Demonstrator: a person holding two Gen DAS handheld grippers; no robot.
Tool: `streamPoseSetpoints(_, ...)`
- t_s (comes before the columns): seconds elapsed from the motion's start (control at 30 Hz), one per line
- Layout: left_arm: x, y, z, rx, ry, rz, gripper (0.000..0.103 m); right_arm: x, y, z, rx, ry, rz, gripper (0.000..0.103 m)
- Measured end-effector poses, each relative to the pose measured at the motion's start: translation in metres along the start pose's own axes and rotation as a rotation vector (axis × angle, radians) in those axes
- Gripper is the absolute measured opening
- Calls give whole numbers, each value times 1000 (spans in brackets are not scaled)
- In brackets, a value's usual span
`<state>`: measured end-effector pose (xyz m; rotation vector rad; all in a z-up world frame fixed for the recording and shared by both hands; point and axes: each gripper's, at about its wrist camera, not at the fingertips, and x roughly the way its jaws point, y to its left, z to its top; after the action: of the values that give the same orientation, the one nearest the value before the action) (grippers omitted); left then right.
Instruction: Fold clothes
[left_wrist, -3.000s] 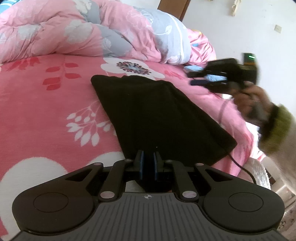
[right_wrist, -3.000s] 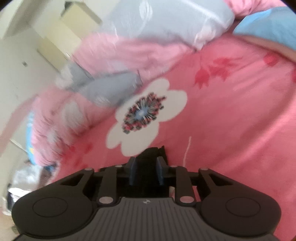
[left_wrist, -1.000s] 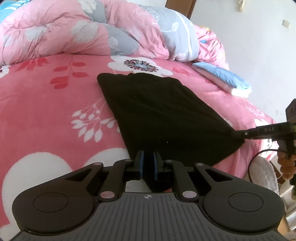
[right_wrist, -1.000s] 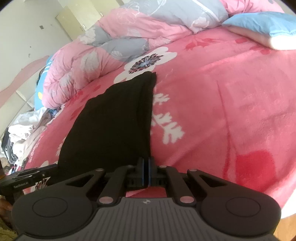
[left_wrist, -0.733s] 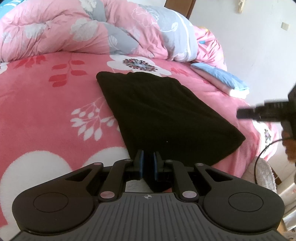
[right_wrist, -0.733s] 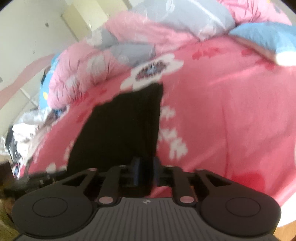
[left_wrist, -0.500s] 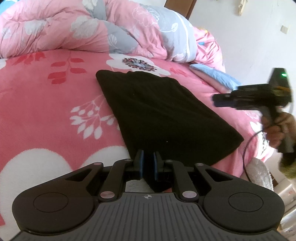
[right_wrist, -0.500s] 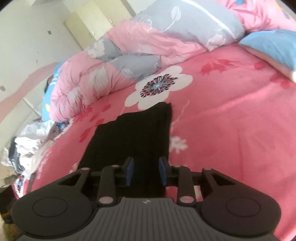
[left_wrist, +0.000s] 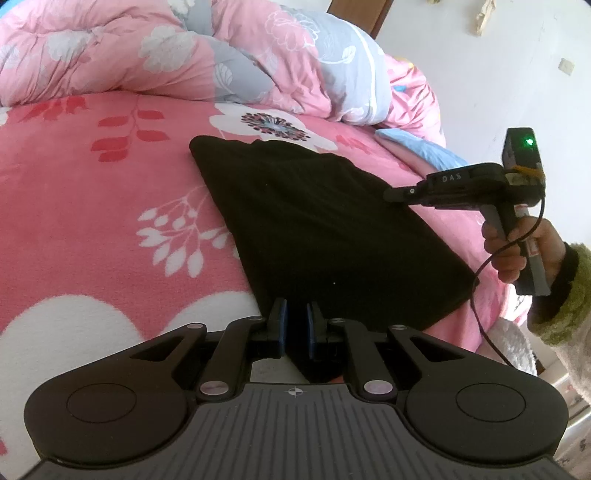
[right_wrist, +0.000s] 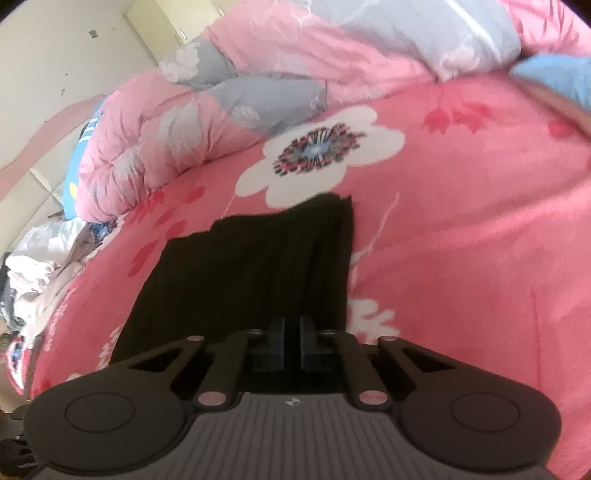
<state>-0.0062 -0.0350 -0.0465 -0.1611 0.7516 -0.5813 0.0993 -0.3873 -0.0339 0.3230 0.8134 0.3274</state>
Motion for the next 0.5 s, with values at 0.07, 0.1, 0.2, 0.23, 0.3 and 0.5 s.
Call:
streamPoseSetpoints(0.07, 0, 0, 1, -1, 2, 1, 10, -1, 2, -1, -11, -17, -26, 5)
streamPoseSetpoints(0.1, 0, 0, 0, 2, 1, 2, 10, -1, 2, -1, -17, -26, -39, 5)
streamPoseSetpoints(0.2, 0, -1, -1, 7, -1, 1, 10, 8, -2, -7, -27, -12, -71, 4)
streamPoseSetpoints(0.23, 0, 0, 0, 6, -2, 0, 10, 9, -3, -8, -25, -11, -74, 4)
streamPoseSetpoints(0.3, 0, 1, -1, 6, -3, -3, 10, 8, 0, -4, -33, 1, -85, 6)
streamPoseSetpoints(0.5, 0, 4, 0, 6, -1, -19, 10, -2, 11, 29, -38, -41, -69, 20)
